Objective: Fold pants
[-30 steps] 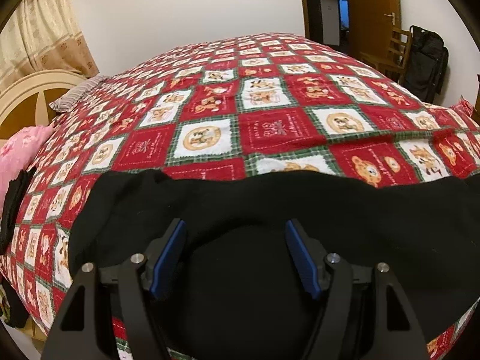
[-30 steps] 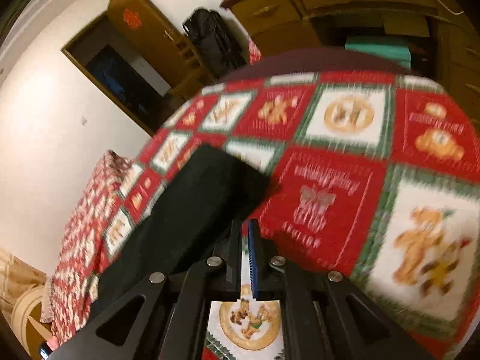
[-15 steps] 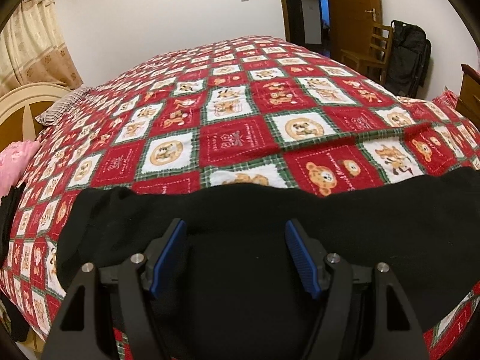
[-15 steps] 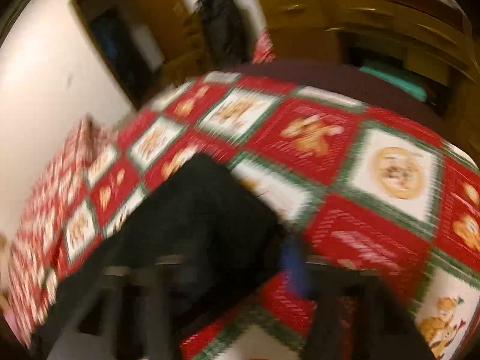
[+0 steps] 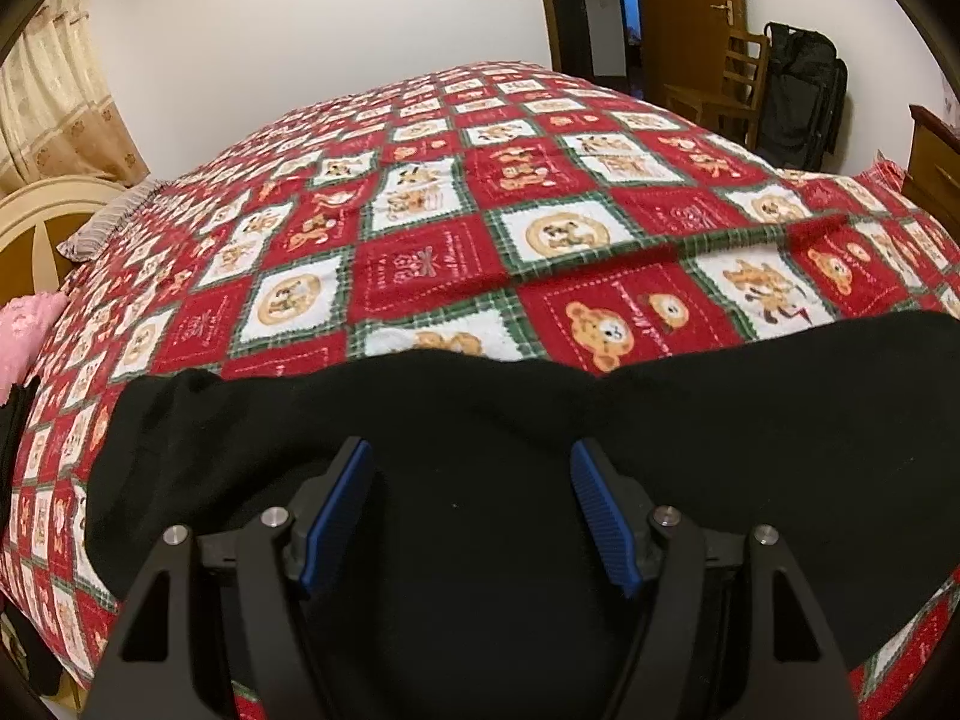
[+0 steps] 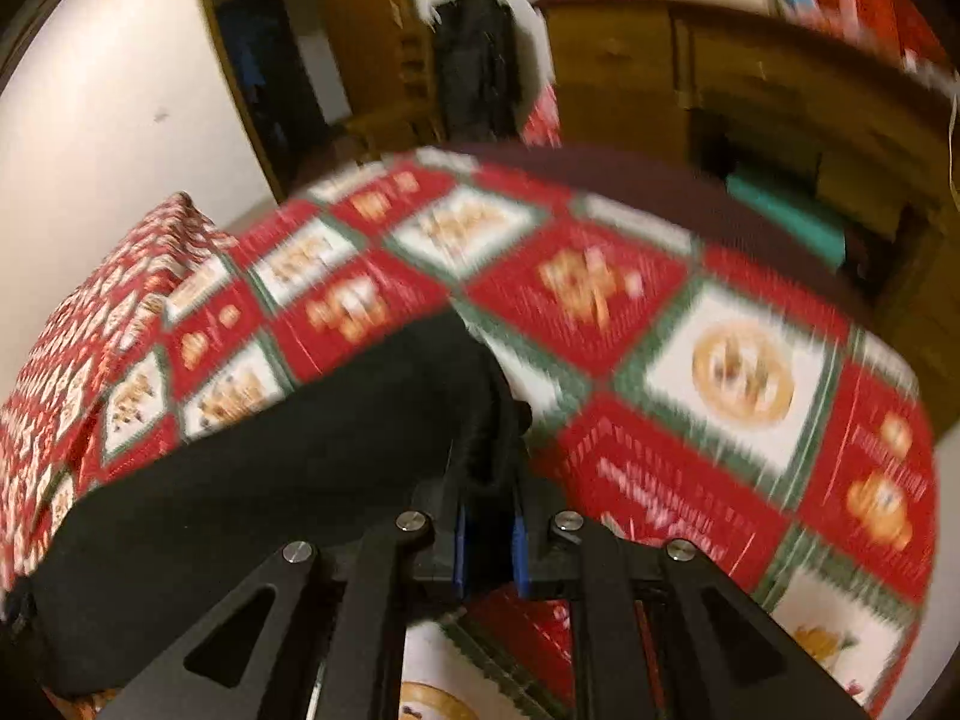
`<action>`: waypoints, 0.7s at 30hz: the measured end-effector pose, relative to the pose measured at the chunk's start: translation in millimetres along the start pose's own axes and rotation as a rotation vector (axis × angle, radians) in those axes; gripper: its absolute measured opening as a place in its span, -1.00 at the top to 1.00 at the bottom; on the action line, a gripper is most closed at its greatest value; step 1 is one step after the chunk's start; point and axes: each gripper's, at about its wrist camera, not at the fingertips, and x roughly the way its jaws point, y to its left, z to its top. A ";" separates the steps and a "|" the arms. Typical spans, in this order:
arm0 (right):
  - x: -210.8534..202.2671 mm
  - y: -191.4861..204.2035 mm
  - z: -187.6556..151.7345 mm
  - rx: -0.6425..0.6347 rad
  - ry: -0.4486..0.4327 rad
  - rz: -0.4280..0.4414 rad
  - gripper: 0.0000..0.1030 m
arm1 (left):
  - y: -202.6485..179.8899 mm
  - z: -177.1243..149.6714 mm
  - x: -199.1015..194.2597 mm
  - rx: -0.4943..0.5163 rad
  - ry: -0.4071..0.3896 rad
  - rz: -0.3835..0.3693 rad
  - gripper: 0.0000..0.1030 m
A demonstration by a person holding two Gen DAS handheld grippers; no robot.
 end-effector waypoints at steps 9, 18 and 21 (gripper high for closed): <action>-54.8 10.6 3.4 0.097 -0.217 -0.295 0.02 | 99.9 10.7 -17.8 -0.167 -0.074 0.049 -0.49; -58.4 268.4 -43.2 -0.454 0.040 0.607 0.02 | 185.3 -21.6 8.4 -0.281 -0.035 0.294 -0.50; -46.3 368.6 -92.1 -0.650 0.229 0.825 0.02 | 184.8 -35.0 28.4 -0.316 0.043 0.300 -0.50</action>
